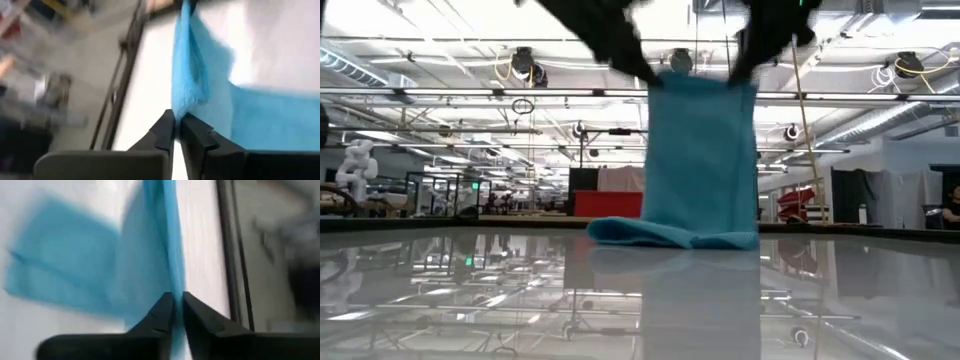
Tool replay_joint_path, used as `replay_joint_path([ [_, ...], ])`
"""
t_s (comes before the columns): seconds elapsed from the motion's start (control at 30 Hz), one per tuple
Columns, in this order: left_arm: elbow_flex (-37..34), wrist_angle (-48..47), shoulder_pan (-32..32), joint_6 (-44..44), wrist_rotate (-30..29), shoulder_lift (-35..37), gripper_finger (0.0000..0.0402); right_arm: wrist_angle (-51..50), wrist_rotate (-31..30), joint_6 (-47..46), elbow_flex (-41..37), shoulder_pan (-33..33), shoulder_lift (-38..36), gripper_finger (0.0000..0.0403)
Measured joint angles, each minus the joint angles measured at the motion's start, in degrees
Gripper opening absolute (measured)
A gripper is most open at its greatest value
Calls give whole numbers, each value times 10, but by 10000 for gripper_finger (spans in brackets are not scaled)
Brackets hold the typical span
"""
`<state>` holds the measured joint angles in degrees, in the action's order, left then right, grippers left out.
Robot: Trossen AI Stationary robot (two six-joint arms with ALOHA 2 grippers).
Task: Roll towel
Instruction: Roll the blue towel
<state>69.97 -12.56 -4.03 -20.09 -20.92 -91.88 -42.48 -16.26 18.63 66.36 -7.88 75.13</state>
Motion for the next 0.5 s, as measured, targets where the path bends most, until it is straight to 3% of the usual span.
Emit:
replay_joint_path([
  [0.1,-1,-10,-34,3,-1,-55,67,41,-18,2,-75,-69,11,87],
  [0.27,0,1,-70,35,-3,-112,130,117,-122,-44,-175,-155,11,171],
  [0.33,-1,-8,-79,48,-3,-119,150,130,-78,-54,-200,-167,-3,187],
  [0.4,-1,-12,-81,48,3,-119,163,142,4,-55,-219,-164,-12,193],
  [0.5,0,-22,-71,48,54,-115,169,170,87,-55,-251,-148,-16,192],
])
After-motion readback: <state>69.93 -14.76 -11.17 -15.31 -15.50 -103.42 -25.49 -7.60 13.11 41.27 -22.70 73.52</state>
